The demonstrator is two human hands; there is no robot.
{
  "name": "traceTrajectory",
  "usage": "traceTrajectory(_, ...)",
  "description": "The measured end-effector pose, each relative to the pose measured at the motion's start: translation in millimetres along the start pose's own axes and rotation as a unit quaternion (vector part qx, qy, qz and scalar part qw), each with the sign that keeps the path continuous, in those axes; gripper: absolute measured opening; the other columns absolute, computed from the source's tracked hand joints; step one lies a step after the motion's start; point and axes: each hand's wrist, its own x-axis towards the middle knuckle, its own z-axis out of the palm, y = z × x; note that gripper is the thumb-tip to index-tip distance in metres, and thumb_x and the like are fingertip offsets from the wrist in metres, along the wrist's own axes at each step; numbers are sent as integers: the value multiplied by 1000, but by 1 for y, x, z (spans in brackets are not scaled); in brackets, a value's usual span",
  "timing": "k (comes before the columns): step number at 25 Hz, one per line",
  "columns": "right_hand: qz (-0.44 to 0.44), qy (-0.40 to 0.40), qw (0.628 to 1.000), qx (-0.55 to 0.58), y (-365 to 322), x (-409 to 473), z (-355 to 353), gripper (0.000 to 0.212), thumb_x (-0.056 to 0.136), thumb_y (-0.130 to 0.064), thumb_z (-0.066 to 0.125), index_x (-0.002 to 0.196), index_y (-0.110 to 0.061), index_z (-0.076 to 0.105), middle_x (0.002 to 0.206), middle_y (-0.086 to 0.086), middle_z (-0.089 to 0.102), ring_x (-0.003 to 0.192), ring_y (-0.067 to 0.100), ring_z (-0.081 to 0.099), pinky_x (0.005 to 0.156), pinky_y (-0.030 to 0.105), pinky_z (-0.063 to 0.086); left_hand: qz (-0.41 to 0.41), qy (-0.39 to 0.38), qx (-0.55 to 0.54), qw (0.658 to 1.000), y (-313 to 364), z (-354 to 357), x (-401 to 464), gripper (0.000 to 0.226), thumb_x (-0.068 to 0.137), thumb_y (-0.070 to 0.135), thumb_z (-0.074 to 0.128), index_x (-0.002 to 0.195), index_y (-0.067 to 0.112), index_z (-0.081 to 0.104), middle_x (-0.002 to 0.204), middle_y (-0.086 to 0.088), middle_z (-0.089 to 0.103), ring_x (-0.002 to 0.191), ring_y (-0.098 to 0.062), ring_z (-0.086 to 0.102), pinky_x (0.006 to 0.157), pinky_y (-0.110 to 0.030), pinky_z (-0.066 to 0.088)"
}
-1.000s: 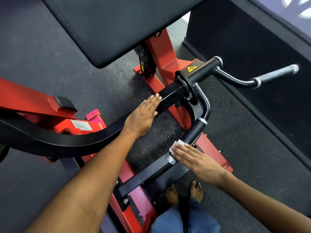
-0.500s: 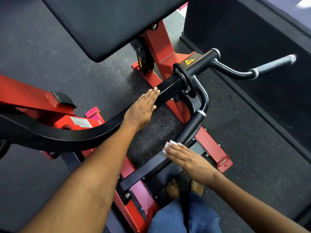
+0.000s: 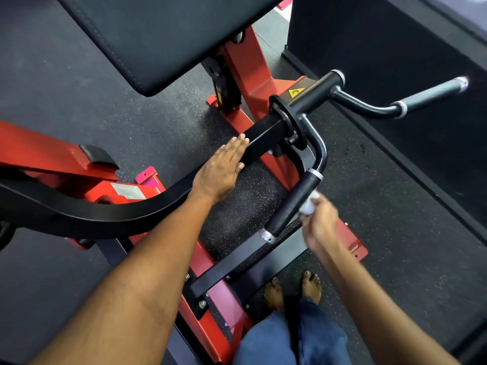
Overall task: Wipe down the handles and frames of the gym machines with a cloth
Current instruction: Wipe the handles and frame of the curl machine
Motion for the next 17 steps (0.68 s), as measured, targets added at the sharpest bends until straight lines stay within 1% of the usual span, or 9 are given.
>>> traceTrajectory(3,90,-72,993,-15,27,-16,-15,27,78,0,34,100,-5,50,87,13,55,76,20,53,69,30,47,1,3,3,1000,0,0,0,54,101,15,40,150,5,21,157,-10,23,145,-23,22,119,-30,15)
traceTrajectory(5,67,-85,994,-14,7,4,-11,46,61,-12,45,107,-7,42,98,19,52,82,27,54,71,34,51,0,2,6,1000,0,0,0,54,101,16,40,150,6,21,157,-10,22,145,-22,22,119,-30,14)
traceTrajectory(7,68,-88,991,69,-12,27,-7,61,50,-19,49,110,-8,40,104,20,51,81,27,56,76,38,51,-2,5,6,1000,1,0,0,53,101,17,40,150,5,22,157,-10,23,145,-22,22,119,-29,13)
traceTrajectory(9,102,-132,980,104,-2,21,-7,56,56,-22,46,110,-6,43,100,18,54,78,25,56,76,38,50,-1,6,6,1000,1,0,0,53,101,20,36,150,5,23,157,-11,24,144,-23,24,119,-31,16)
traceTrajectory(11,142,-151,976,72,25,-6,-10,38,73,-16,35,105,-2,51,92,15,62,78,25,59,72,35,51,0,3,10,1000,1,1,-1,54,100,23,31,150,5,23,157,-11,25,144,-24,25,118,-32,18)
traceTrajectory(13,173,-134,976,17,39,-32,-17,30,89,-7,29,99,-3,57,91,14,67,74,22,64,62,29,53,1,0,13,1000,0,1,-1,54,100,24,30,150,5,22,157,-11,24,144,-24,25,118,-33,19)
traceTrajectory(15,136,-64,983,-102,28,-33,-27,27,91,2,34,102,-2,58,92,15,64,71,20,62,56,24,50,-3,1,13,1000,0,0,-1,54,100,23,30,150,6,21,157,-10,23,145,-24,24,118,-34,19)
traceTrajectory(16,75,16,984,-160,11,-25,-29,29,89,6,36,105,-2,59,92,14,62,74,21,60,57,25,48,-5,1,14,1000,0,0,-1,54,100,23,31,151,6,21,157,-10,23,145,-23,24,118,-34,19)
traceTrajectory(17,-31,103,976,-190,-12,-15,-29,34,87,8,36,109,-1,60,94,12,62,83,23,60,64,28,49,-5,0,15,1000,0,0,0,54,101,23,31,150,6,21,157,-10,23,145,-23,23,119,-34,19)
